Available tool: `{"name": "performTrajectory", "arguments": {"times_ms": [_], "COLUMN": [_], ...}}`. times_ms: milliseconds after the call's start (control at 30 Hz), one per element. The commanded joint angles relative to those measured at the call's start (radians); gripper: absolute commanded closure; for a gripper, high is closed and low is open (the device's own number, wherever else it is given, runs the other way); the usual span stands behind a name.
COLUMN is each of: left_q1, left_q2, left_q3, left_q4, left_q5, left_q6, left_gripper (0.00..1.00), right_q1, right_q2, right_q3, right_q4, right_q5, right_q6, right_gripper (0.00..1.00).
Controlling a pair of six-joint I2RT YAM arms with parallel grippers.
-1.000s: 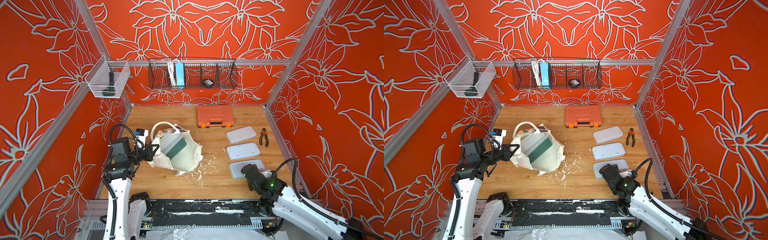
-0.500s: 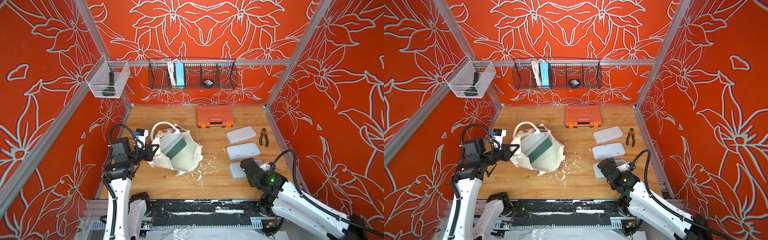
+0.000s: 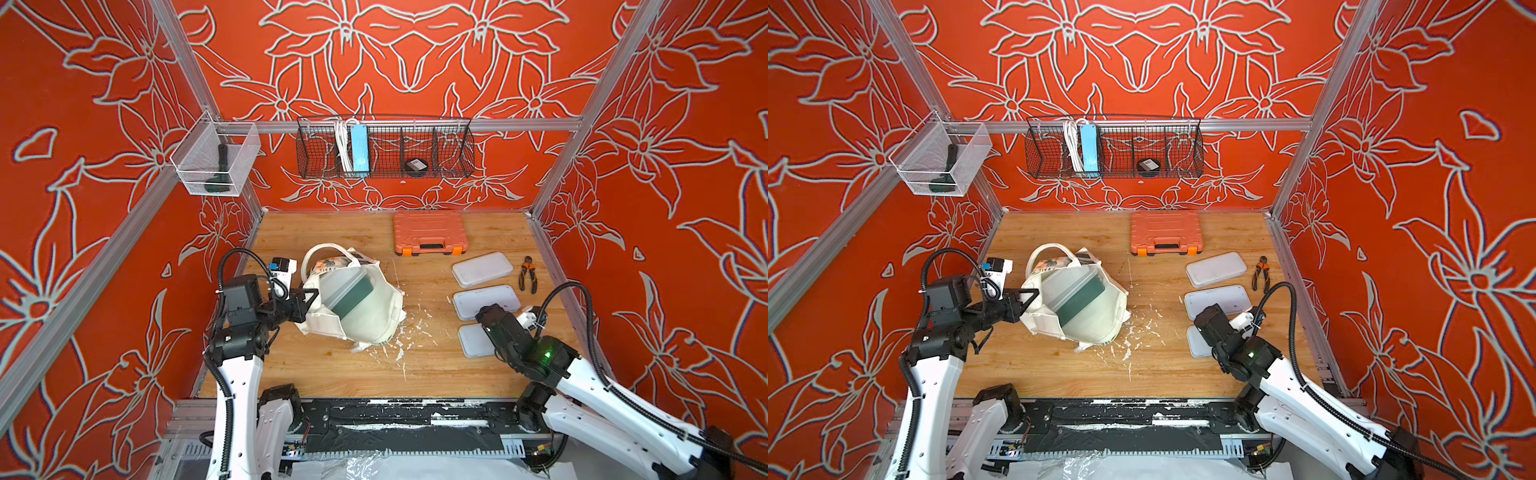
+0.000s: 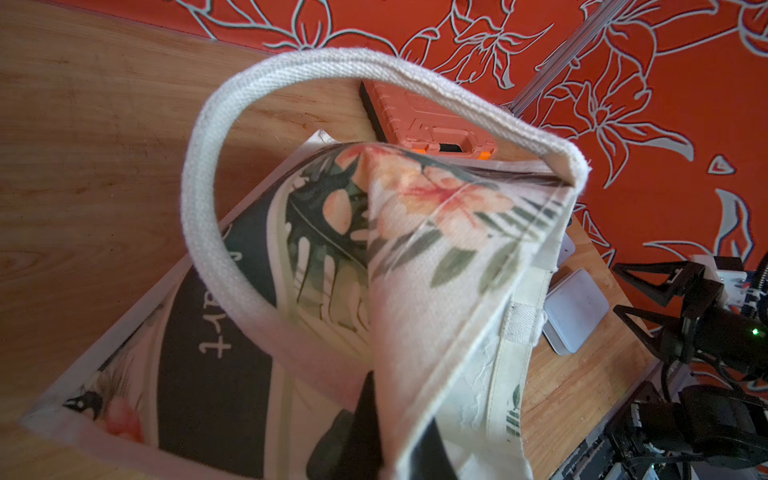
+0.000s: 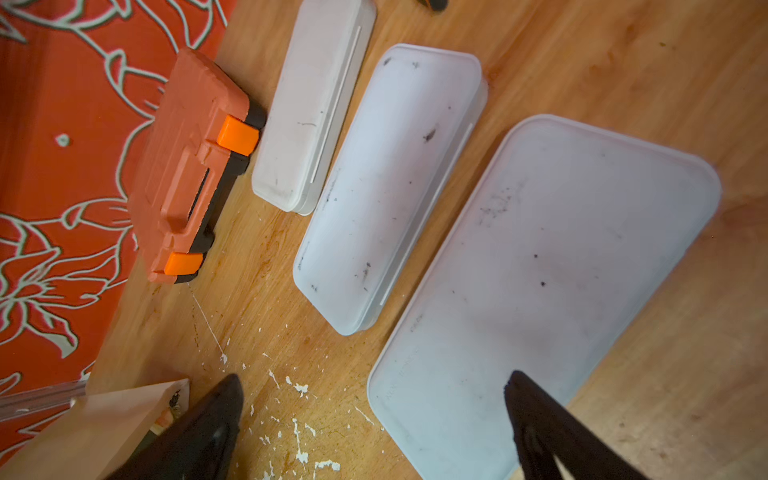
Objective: Take out the pencil case from the canvas bag
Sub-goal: Place the pencil case at the center of the board.
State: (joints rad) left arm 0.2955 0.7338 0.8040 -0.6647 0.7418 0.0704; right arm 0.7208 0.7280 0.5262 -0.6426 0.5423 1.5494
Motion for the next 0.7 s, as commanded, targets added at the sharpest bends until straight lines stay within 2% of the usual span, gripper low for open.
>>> {"name": "performTrajectory", "arguments": {"times_ms": [0, 667], "left_q1": [0.012, 0.012], "left_q2": [-0.010, 0.006], "left_q3": [-0.011, -0.008], "left_q4": [-0.019, -0.024], "left_q5": [0.001, 0.008], "left_q6": [0.015, 0.025], "left_gripper": [1.00, 1.00], "right_q1": [-0.003, 0.002], "right_q2": [0.016, 0.144], "right_q3": [0.021, 0.030], "right_q4": [0.076, 0.447], "right_q5": [0.009, -0.184], "right_q6": [-0.138, -0.418], "right_gripper": [0.02, 0.02]}}
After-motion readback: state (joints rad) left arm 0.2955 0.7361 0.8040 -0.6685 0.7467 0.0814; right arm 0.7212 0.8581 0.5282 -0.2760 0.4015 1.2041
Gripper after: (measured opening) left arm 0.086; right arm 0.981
